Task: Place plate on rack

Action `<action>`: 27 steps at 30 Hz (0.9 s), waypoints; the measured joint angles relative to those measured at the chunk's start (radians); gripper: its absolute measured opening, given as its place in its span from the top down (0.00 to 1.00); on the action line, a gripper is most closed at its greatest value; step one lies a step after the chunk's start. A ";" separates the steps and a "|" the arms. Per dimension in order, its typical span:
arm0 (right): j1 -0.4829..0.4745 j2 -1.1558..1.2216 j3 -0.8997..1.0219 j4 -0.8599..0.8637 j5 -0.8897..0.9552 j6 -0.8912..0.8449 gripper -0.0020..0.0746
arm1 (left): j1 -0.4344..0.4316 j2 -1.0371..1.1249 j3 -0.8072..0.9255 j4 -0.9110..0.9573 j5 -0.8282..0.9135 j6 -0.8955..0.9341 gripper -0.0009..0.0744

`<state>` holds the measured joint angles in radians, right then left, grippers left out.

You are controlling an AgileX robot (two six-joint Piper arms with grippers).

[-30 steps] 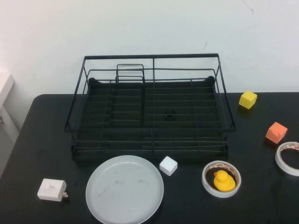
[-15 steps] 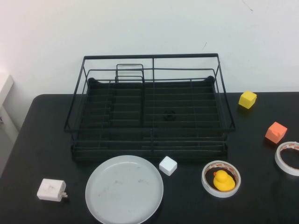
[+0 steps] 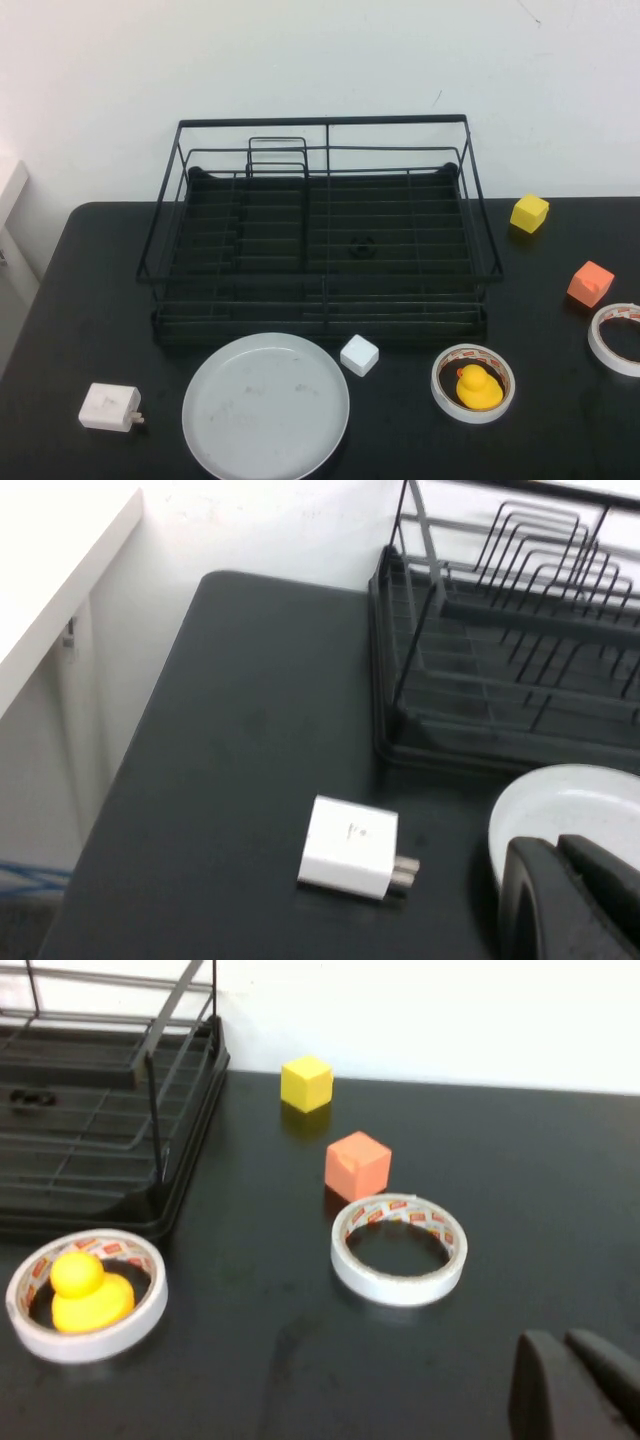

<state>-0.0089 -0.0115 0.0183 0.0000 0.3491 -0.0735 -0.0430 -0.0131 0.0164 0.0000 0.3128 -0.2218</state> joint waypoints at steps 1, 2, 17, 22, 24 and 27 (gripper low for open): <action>0.000 0.000 0.000 0.000 -0.007 0.000 0.98 | 0.000 0.000 0.000 -0.008 -0.010 0.000 0.99; 0.000 0.000 0.000 0.000 -0.020 0.000 0.98 | 0.000 0.000 0.002 -0.013 -0.028 -0.002 0.99; 0.000 0.000 0.010 -0.018 -0.892 0.016 0.98 | 0.000 0.000 0.004 -0.015 -0.898 -0.008 0.99; 0.000 0.000 0.010 -0.013 -1.024 0.037 0.98 | 0.000 -0.002 0.004 -0.013 -1.032 -0.018 0.99; 0.000 0.000 0.010 -0.008 -1.040 0.062 0.98 | 0.000 -0.002 0.004 -0.013 -1.039 -0.040 0.99; 0.000 0.000 0.010 0.000 -1.073 0.079 0.98 | 0.000 -0.002 0.004 -0.013 -1.033 -0.095 0.99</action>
<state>-0.0089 -0.0115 0.0279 0.0000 -0.7238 0.0053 -0.0430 -0.0153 0.0200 -0.0130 -0.7202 -0.3171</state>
